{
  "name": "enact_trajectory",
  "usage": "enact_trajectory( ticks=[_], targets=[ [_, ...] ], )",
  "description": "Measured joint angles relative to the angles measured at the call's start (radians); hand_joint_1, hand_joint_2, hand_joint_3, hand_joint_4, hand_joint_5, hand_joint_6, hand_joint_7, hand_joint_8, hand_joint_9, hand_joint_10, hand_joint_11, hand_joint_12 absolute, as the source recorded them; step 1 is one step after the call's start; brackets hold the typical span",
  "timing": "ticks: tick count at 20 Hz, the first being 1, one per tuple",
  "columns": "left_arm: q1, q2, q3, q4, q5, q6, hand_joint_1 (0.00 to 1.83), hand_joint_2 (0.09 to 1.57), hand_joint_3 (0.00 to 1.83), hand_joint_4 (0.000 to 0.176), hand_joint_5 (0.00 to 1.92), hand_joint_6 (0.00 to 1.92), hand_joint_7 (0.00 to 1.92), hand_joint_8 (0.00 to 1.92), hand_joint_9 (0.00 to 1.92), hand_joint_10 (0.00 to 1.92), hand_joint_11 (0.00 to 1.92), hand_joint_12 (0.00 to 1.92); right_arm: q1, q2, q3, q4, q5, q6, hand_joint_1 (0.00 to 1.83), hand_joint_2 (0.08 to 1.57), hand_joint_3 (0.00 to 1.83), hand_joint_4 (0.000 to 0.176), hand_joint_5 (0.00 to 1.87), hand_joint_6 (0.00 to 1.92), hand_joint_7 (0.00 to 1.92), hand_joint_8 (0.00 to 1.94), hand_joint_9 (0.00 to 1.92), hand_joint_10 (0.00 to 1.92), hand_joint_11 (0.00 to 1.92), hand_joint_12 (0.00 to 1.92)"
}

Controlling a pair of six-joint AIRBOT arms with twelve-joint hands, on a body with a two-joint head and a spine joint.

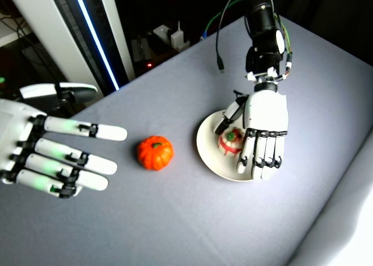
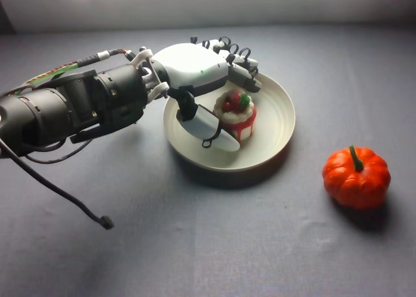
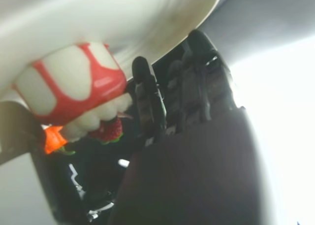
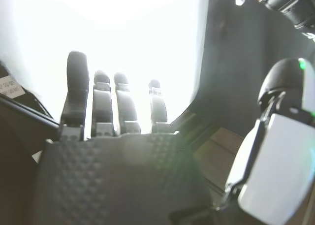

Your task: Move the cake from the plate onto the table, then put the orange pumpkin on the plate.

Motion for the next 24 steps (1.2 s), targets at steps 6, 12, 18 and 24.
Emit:
enact_trajectory(
  ticks=[6, 12, 18, 24],
  targets=[
    [0.008, -0.009, 0.018, -0.035, -0.031, 0.005, 1.19, 1.19, 0.0, 0.0, 0.79, 1.14, 0.88, 1.3, 0.8, 1.58, 0.72, 1.92, 0.0, 0.0, 0.0, 0.003, 0.0, 0.0, 0.44, 0.69, 0.09, 0.176, 0.0, 0.0, 0.0, 0.0, 0.0, 0.0, 0.0, 1.92],
    [0.008, 0.0, 0.01, -0.044, -0.051, -0.005, 1.2, 1.17, 0.0, 0.0, 0.85, 1.08, 0.89, 1.29, 0.79, 1.55, 0.73, 1.88, 0.001, 0.0, 0.0, 0.003, 0.0, 0.0, 0.45, 0.68, 0.07, 0.176, 0.0, 0.0, 0.0, 0.0, 0.0, 0.0, 0.0, 1.92],
    [0.006, 0.018, -0.019, -0.041, -0.06, 0.004, 1.21, 1.16, 0.0, 0.0, 0.86, 1.07, 0.92, 1.25, 0.83, 1.48, 0.71, 1.88, 0.003, 0.0, 0.0, 0.003, -0.001, 0.0, 0.45, 0.68, 0.06, 0.176, 0.0, 0.0, 0.0, 0.0, 0.0, 0.0, 0.0, 1.92],
    [0.001, 0.045, -0.038, -0.014, -0.043, 0.003, 1.2, 1.18, 0.0, 0.0, 0.87, 1.07, 0.86, 1.31, 0.77, 1.52, 0.7, 1.9, 0.007, 0.0, 0.0, 0.001, 0.001, 0.001, 0.47, 0.66, 0.04, 0.176, 0.0, 0.0, 0.0, 0.0, 0.0, 0.0, 0.0, 1.92]
  ],
)
